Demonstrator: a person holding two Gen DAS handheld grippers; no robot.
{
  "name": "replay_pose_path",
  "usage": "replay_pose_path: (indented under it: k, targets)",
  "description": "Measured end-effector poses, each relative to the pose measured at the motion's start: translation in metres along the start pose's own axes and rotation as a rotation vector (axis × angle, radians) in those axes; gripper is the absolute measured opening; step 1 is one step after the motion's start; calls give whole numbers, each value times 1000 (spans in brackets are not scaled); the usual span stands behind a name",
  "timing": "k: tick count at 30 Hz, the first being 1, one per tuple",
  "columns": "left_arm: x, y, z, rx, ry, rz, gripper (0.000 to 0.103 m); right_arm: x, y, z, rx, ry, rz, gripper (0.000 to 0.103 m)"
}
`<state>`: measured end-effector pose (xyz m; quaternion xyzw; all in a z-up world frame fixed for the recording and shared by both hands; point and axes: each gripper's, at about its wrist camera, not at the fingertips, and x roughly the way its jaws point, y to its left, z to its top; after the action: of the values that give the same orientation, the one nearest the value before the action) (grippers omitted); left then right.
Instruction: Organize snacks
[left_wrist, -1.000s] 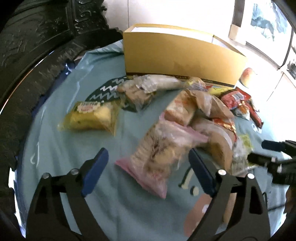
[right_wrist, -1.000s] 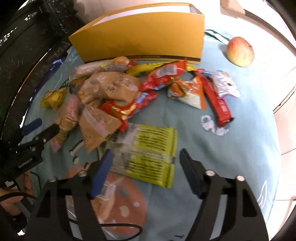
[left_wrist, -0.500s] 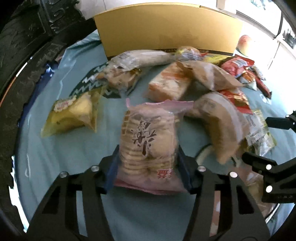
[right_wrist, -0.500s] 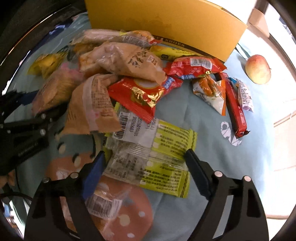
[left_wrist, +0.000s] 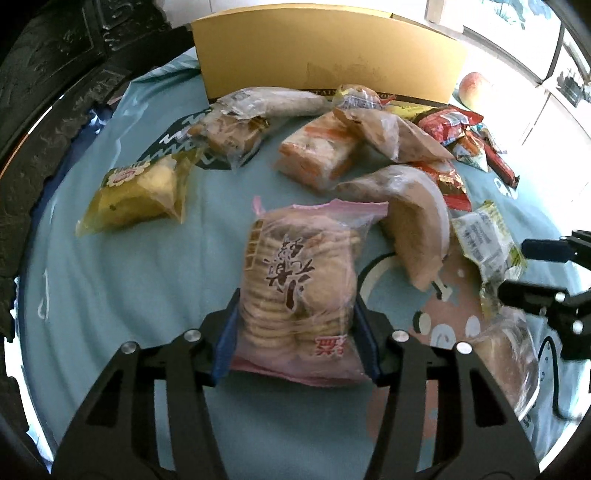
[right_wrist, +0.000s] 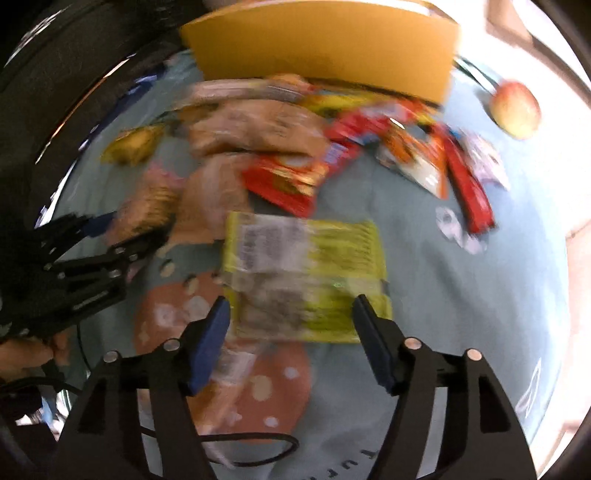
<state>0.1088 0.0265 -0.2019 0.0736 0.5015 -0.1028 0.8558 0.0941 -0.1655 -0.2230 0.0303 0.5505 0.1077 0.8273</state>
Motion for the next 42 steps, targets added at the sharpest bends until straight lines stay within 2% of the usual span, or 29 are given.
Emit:
replay_pose_path:
  k: [3, 5, 7, 10, 13, 17, 22, 29, 33, 38, 42]
  targets:
    - [2, 1, 2, -14, 4, 2, 58, 0, -13, 3, 73, -15, 38, 81]
    - [3, 1, 4, -13, 5, 5, 58, 0, -7, 5, 40, -27, 26, 87]
    - [4, 1, 4, -11, 5, 9, 59, 3, 10, 9, -44, -35, -23, 91]
    - [7, 3, 5, -20, 7, 14, 62, 13, 24, 12, -73, -12, -56, 97]
    - [11, 3, 7, -20, 1, 23, 66, 29, 30, 11, -88, 26, -161, 99]
    - [13, 3, 12, -5, 0, -14, 56, 21, 25, 11, -79, 2, -134, 84]
    - [1, 6, 6, -35, -20, -67, 54, 3, 12, 12, -53, -28, -35, 65]
    - [-40, 11, 8, -61, -108, -94, 54, -41, 4, 14, -22, -127, 47, 42]
    - [-55, 8, 11, -78, -130, -102, 54, -56, -12, 11, 45, -157, 71, 36]
    - [-51, 8, 10, -83, -100, -97, 54, -36, -32, 5, 108, -35, -83, 36]
    - [-47, 7, 2, -82, -83, -89, 54, -32, -39, 5, 121, -52, -40, 37]
